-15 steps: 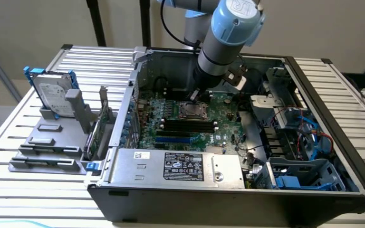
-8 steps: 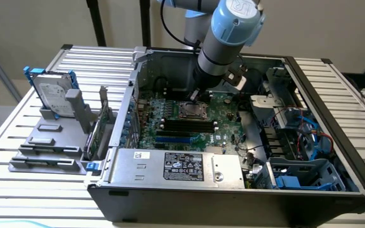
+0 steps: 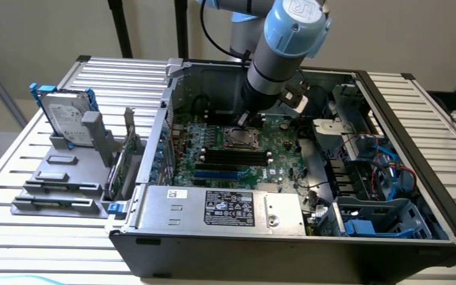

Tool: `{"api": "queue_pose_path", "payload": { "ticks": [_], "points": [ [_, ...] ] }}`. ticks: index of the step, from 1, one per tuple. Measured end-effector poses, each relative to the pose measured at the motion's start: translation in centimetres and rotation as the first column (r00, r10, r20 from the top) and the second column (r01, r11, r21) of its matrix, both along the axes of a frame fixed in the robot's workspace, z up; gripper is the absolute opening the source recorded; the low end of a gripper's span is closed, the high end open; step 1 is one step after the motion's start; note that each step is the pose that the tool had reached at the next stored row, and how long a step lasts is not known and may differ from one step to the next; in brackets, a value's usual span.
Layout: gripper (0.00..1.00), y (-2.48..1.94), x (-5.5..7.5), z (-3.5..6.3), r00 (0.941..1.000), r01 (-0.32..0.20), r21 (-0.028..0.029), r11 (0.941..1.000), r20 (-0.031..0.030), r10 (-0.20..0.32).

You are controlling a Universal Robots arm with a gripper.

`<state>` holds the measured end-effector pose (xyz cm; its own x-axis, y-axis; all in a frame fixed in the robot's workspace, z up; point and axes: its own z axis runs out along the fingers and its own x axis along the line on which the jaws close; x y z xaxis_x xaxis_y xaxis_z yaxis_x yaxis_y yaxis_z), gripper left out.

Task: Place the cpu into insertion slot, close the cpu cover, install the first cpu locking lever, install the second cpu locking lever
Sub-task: 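Install the second cpu locking lever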

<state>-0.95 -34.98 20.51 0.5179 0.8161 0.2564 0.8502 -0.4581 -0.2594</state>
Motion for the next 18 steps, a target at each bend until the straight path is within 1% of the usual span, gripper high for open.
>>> {"api": "queue_pose_path", "payload": {
  "ticks": [1, 4, 7, 13, 18],
  "points": [
    [0.11, -0.3, 0.0, 0.19, 1.0, 0.0, 0.0003, 1.0, -0.0006, 0.0],
    [0.11, -1.4, 0.0, 0.65, 1.0, 0.0, 0.0002, 1.0, -0.0009, 0.0],
    [0.11, -2.29, -0.2, 0.99, 1.0, 0.0, 0.0002, 1.0, -0.0009, 0.0],
    [0.11, -3.68, -0.9, 1.8, 1.0, 0.0, 0.0002, 1.0, -0.0009, 0.0],
    [0.11, -4.75, -1.6, 2.55, 1.0, 0.0, 0.0002, 1.0, -0.0009, 0.0]
  ]
}}
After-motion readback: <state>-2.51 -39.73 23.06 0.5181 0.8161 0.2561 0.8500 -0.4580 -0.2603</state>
